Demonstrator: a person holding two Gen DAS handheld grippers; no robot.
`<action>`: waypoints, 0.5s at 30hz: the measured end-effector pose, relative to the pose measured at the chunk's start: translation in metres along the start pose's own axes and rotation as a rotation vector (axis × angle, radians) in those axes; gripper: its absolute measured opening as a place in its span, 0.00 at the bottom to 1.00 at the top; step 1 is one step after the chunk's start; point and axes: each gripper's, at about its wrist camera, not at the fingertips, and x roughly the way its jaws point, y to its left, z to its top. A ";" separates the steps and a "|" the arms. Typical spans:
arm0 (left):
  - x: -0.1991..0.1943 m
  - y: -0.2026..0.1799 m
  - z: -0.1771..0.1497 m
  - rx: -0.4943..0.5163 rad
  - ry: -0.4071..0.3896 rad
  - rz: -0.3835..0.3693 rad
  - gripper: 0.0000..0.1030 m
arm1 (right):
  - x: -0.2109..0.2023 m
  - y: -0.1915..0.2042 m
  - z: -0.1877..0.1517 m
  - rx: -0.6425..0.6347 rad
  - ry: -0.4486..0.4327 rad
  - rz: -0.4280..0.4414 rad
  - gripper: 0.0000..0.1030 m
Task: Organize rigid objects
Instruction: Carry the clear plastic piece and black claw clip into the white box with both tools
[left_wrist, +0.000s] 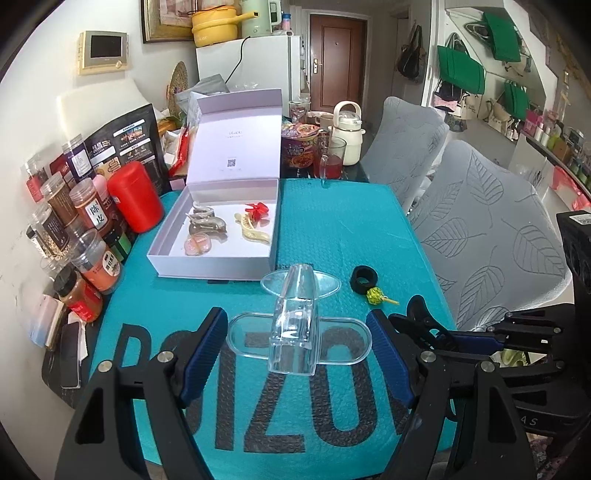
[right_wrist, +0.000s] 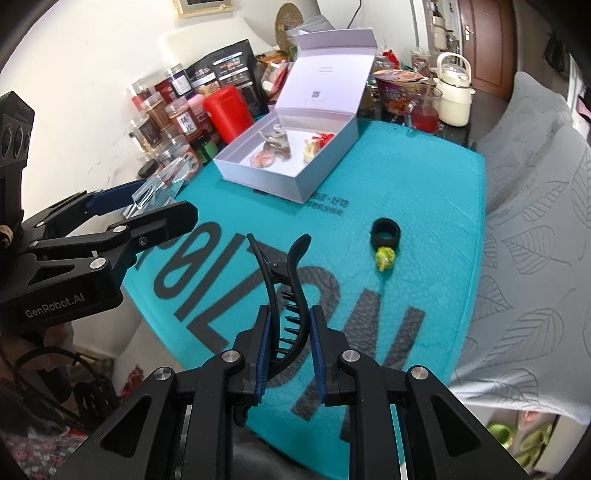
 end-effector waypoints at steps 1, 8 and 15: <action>0.000 0.004 0.002 0.000 -0.004 0.003 0.75 | 0.001 0.002 0.003 -0.002 -0.002 0.001 0.19; 0.005 0.037 0.016 0.004 -0.019 0.013 0.75 | 0.015 0.020 0.035 -0.015 -0.031 -0.001 0.19; 0.020 0.072 0.035 0.017 -0.021 0.008 0.75 | 0.035 0.036 0.067 -0.006 -0.040 0.000 0.19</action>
